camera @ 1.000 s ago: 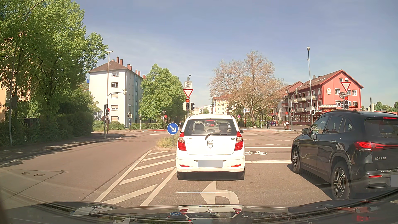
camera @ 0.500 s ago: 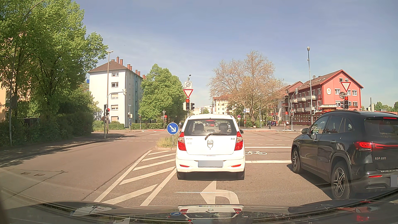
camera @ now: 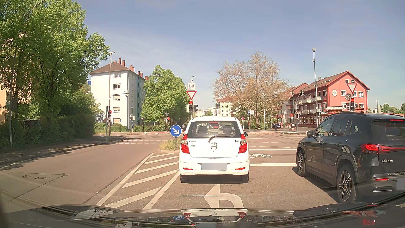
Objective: Follow the waypoints while adhering to traffic rules and regulations
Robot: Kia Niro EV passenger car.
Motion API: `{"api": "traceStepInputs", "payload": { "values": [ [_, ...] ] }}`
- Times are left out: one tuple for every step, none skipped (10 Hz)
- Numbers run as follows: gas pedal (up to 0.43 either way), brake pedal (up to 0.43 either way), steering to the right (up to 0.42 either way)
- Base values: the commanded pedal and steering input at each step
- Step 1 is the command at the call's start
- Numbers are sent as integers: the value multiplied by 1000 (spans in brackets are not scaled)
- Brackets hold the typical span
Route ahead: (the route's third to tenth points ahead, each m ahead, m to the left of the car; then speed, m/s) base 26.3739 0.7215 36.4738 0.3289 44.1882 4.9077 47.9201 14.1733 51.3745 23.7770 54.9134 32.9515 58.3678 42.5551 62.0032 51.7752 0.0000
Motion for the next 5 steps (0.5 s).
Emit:
{"api": "traceStepInputs", "payload": {
  "values": [
    [0,256,-13],
    [0,256,-13],
    [0,256,-13],
    [0,256,-13],
    [0,262,-13]
  ]
}}
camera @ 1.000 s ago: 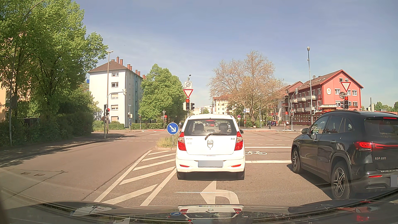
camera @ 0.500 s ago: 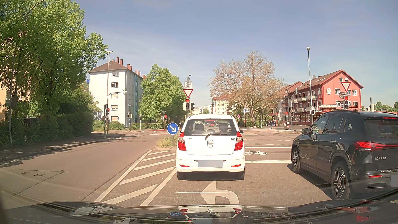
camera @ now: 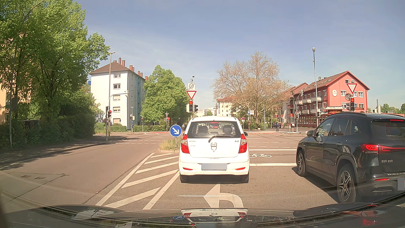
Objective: Follow the waypoints while adhering to traffic rules and regulations
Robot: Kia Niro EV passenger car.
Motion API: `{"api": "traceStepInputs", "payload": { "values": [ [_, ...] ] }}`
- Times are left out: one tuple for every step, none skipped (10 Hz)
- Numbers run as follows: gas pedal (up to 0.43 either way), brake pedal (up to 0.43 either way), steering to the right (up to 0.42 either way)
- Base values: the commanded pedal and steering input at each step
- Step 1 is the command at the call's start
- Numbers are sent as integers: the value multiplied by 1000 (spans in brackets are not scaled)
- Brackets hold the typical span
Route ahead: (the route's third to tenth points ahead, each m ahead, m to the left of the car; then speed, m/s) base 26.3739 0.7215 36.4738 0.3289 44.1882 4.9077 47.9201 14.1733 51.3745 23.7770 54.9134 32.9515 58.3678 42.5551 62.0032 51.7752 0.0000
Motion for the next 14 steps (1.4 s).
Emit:
{"api": "traceStepInputs", "payload": {
  "values": [
    [0,262,-13],
    [0,262,-13],
    [0,262,-13],
    [0,262,-13],
    [0,262,-13],
    [0,262,-13],
    [0,262,-13],
    [0,262,-13],
    [0,262,-13],
    [0,262,-13],
    [0,262,-13],
    [0,262,-13],
    [0,256,-13],
    [0,262,-13]
  ]
}}
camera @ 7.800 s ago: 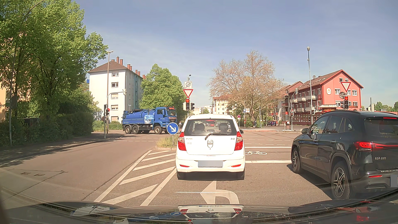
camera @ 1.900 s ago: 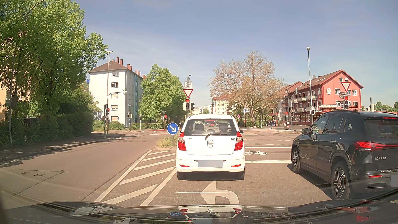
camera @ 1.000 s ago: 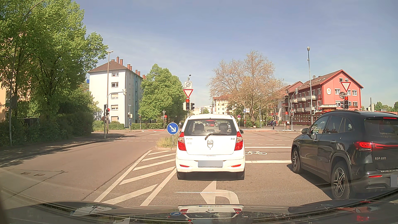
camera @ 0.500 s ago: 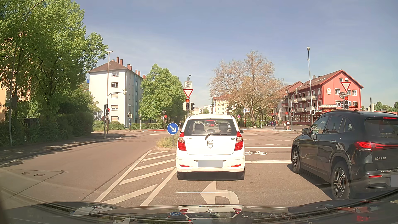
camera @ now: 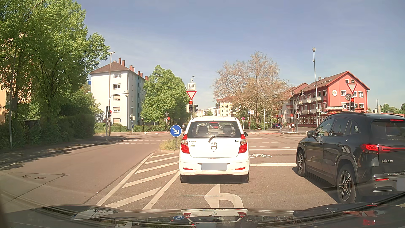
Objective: Follow the waypoints while adhering to traffic rules and regulations
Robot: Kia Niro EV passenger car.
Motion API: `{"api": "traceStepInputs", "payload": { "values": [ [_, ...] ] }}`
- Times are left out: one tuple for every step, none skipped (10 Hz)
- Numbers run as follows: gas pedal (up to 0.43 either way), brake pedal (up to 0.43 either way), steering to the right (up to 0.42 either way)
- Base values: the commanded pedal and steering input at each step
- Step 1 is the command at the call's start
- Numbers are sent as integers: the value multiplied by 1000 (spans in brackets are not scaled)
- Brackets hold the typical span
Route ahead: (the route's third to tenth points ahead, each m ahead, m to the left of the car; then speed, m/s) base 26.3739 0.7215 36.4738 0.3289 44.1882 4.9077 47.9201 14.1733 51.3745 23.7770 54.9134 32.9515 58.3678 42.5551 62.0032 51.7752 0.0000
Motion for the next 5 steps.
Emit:
{"api": "traceStepInputs", "payload": {
  "values": [
    [0,262,-13],
    [0,262,-13],
    [0,262,-13],
    [0,262,-13],
    [0,262,-13]
  ]
}}
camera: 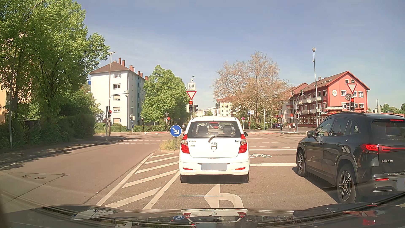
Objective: Follow the waypoints while adhering to traffic rules and regulations
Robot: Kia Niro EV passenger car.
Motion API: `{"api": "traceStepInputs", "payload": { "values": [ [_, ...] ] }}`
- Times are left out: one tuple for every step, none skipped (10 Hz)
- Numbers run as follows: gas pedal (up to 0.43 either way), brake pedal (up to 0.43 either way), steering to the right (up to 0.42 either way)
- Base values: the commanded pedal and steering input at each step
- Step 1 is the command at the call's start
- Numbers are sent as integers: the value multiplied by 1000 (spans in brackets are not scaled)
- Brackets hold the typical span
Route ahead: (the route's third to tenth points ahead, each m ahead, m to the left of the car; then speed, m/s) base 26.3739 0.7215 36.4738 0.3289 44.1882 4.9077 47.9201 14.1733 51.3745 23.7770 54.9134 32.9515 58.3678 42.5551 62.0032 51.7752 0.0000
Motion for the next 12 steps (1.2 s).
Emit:
{"api": "traceStepInputs", "payload": {
  "values": [
    [0,256,-13],
    [0,262,-13],
    [0,256,-13],
    [0,244,-13],
    [0,238,-13],
    [0,226,-13],
    [0,213,-13],
    [0,207,-13],
    [0,195,-13],
    [0,189,-13],
    [0,189,-13],
    [0,189,-13]
  ]
}}
